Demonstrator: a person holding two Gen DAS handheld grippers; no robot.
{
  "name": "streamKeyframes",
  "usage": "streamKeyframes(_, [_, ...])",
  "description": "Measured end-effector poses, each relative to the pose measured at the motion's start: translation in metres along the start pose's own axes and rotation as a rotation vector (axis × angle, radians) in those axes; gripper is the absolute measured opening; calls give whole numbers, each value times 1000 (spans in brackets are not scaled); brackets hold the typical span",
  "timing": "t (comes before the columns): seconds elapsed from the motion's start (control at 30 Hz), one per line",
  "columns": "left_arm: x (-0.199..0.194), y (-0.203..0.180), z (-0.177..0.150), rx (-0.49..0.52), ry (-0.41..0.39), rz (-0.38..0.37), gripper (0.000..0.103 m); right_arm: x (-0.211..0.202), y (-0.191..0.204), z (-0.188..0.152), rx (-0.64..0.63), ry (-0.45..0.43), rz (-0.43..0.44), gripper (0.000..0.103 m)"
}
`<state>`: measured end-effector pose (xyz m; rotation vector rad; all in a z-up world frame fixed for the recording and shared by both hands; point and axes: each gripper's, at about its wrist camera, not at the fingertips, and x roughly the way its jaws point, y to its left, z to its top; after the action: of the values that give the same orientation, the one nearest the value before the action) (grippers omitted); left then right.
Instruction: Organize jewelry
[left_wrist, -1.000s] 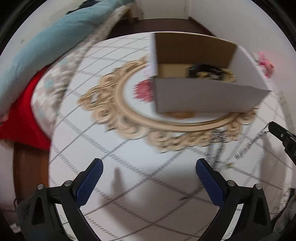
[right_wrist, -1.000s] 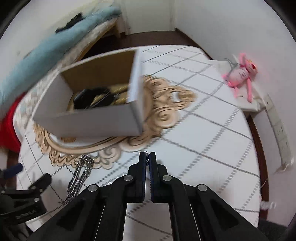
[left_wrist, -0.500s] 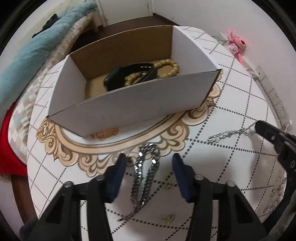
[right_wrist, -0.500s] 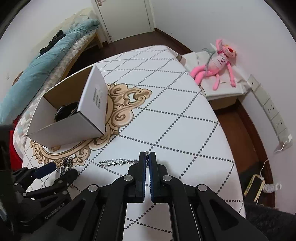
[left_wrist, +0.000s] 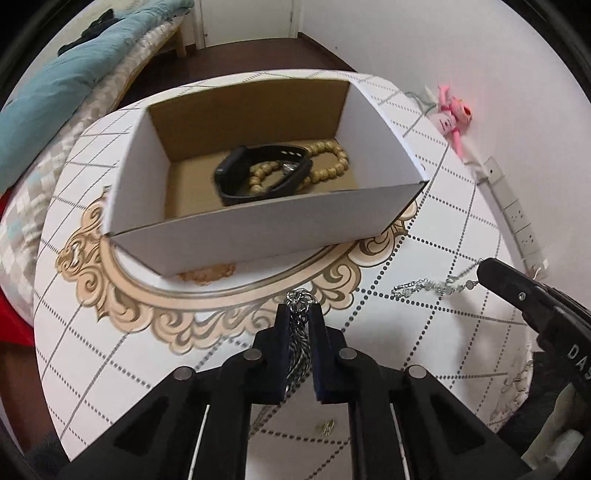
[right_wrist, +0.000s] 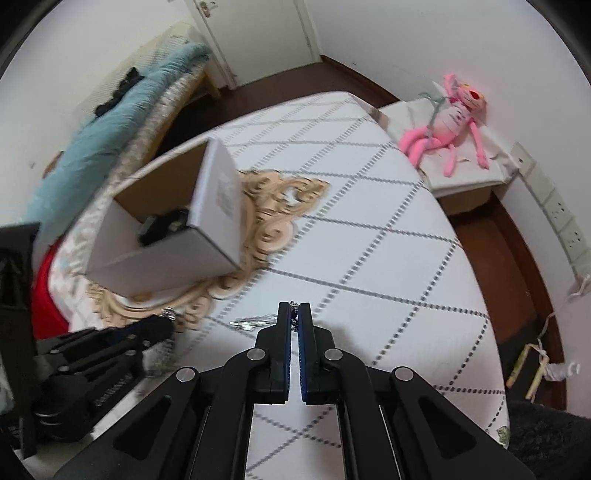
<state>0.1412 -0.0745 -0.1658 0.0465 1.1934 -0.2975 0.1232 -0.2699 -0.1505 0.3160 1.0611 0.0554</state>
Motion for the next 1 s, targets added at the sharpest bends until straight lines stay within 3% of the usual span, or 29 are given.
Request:
streamKeyframes(0.33, [-53, 27, -5, -93, -83, -71, 7, -29, 33, 15, -40, -11, 142, 4])
streamKeyframes(0.47, [-79, 28, 7, -104, -139, -103, 5, -43, 45, 26, -55, -26, 177, 3])
streamKeyframes(0.5, [-87, 29, 11, -107, -157, -114, 1, -48, 49, 30, -64, -33, 184, 3])
streamKeyframes(0.8, [-141, 33, 57, -104, -277, -173, 1, -87, 76, 79, -130, -108, 239, 3])
streamKeyframes(0.93, [-132, 42, 57, -130, -246, -174, 5, -92, 87, 97, -159, -126, 228, 3])
streamKeyframes(1.0, [-114, 45, 47, -145, -195, -160, 18, -91, 85, 96, -152, -124, 225, 3])
